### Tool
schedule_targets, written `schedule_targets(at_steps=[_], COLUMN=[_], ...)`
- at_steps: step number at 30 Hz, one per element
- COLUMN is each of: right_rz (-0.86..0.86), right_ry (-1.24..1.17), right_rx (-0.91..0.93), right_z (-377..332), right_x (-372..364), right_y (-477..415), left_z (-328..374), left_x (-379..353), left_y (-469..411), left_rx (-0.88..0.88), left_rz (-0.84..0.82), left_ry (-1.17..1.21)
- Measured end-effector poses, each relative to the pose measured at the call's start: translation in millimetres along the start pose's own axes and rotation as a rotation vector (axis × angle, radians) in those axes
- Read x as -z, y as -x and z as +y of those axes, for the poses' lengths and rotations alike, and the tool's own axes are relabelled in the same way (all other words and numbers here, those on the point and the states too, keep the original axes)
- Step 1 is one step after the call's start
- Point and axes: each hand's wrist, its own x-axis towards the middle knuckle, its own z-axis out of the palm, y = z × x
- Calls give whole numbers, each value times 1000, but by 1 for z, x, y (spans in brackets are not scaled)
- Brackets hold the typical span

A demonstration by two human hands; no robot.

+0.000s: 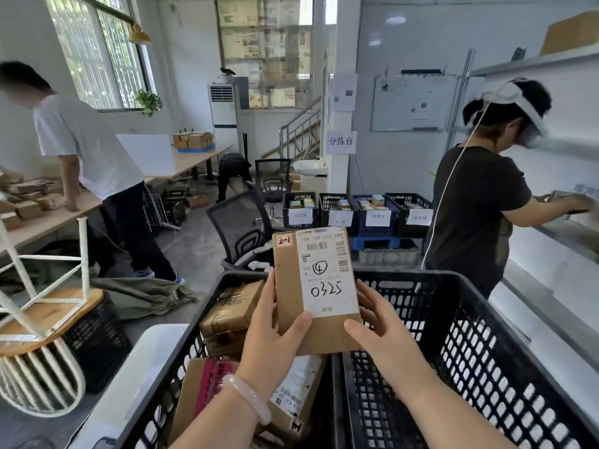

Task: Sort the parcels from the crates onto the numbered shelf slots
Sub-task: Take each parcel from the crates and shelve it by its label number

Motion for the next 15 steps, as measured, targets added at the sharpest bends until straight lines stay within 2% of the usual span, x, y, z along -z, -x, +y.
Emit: schedule_targets(at_steps=[7, 11, 15], right_rz=[242, 440, 651], right_ry=[237, 336, 469], right_rx=[65, 37, -17], right_z=[-8, -15, -22], right_x=[20, 47, 84], right_y=[35, 75, 123], left_z=[5, 8, 18], left_x=[-32, -77, -134], left_y=[-4, -1, 20], left_rx=[-137, -297, -364], left_rz=[-144, -322, -506], left_ry=[-67, -139, -106])
